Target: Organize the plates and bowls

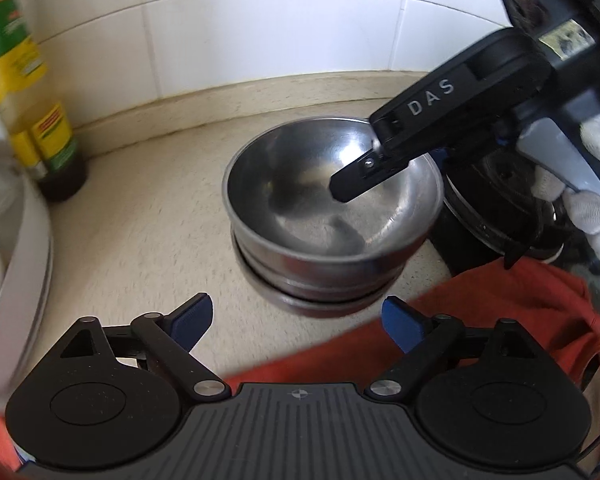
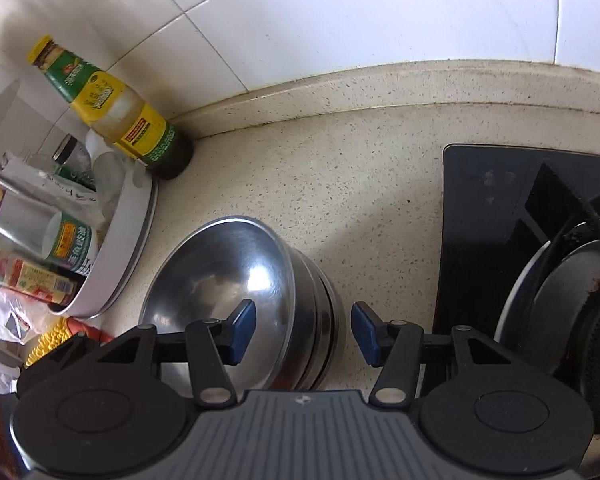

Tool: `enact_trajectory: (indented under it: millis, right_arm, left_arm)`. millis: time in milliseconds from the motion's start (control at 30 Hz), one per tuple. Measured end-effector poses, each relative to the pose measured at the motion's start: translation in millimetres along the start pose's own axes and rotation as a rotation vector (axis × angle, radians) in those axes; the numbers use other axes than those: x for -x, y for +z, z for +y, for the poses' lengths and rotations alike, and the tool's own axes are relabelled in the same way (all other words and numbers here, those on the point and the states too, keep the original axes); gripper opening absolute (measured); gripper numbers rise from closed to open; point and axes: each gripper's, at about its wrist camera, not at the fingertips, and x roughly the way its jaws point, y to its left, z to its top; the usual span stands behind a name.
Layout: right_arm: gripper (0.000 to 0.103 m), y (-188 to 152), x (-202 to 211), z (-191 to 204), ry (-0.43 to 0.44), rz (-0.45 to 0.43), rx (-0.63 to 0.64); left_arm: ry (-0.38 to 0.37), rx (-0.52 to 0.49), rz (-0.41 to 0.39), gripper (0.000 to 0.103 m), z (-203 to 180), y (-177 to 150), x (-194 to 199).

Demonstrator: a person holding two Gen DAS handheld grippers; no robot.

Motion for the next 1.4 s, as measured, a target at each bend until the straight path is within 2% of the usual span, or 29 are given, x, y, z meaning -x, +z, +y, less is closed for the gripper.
enact_trajectory:
  millis: [233, 367, 567, 733, 1033, 1200, 1400]
  right_arm:
    - [0.055, 3.3, -10.5, -3.2, 0.043, 0.009, -0.028]
    - [0.055, 4.4, -14.9, -8.5, 0.063, 0.011, -0.059]
    - [0.056, 4.3, -23.1, -15.6, 0.103, 0.021, -0.092]
    - [0.056, 5.8, -25.5, -19.3, 0.123, 0.015, -0.098]
    - [0.059, 5.2, -27.3, -24.8, 0.131, 0.025, -0.113]
    - [0.067, 2.3, -32.6, -31.8, 0.162, 0.023, -0.159]
    - [0.068, 1.6, -31.8, -32.9, 0.150, -0.018, -0.190]
  left_arm:
    - [-0.105, -0.148, 0.021, 0.099, 9.8, 3.7, -26.0]
    - [-0.155, -0.198, 0.037, 0.102, 14.3, 6.8, -40.5]
    - [-0.189, -0.253, 0.062, 0.102, 13.1, 9.5, -69.3]
    - [-0.222, -0.309, 0.030, 0.103, 9.7, 12.6, -79.3]
    - [-0.246, -0.407, 0.023, 0.103, 11.9, 23.6, -89.8]
    - [-0.261, -0.408, -0.016, 0.103, 12.4, 24.3, -93.9]
    - [-0.246, -0.382, -0.046, 0.103, 10.6, 28.2, -98.6]
